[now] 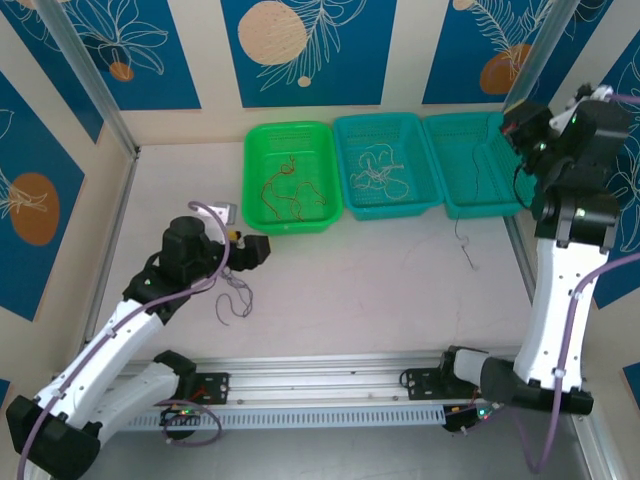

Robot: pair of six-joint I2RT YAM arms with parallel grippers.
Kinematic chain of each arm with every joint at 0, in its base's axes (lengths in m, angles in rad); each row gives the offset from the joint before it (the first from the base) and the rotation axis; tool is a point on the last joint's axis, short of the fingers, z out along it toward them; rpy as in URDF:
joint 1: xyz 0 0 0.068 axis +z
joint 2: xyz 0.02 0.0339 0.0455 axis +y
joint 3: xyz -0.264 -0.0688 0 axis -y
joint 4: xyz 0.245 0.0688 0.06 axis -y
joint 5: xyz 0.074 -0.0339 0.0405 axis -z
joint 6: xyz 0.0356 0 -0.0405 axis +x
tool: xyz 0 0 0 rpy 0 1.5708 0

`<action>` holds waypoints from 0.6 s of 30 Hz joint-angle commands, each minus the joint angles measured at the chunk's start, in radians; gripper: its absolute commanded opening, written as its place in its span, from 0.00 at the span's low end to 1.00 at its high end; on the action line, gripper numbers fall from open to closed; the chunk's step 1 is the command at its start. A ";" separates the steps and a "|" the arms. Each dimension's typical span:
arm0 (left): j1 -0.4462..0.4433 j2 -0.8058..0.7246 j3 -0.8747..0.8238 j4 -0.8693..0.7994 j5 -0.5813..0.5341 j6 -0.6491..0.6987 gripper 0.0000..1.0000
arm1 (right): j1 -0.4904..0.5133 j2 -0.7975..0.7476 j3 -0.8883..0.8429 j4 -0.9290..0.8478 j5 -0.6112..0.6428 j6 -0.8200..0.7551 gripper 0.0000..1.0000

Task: Untangle the cables

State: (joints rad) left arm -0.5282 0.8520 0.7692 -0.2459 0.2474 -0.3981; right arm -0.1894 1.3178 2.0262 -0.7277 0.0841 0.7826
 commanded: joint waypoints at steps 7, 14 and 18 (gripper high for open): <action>-0.094 -0.019 -0.004 0.025 0.085 0.091 0.96 | 0.063 0.441 0.693 -0.036 0.221 -0.183 0.00; -0.095 -0.021 -0.028 0.026 0.045 0.131 0.99 | 0.043 0.534 0.688 0.191 0.296 -0.240 0.00; -0.095 -0.006 -0.040 0.068 0.036 0.150 1.00 | 0.030 0.557 0.617 0.188 0.287 -0.218 0.00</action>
State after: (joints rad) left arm -0.6136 0.8410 0.7479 -0.2173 0.2989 -0.2852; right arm -0.1509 1.8698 2.6675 -0.5934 0.3340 0.5777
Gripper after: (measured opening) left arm 0.997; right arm 0.059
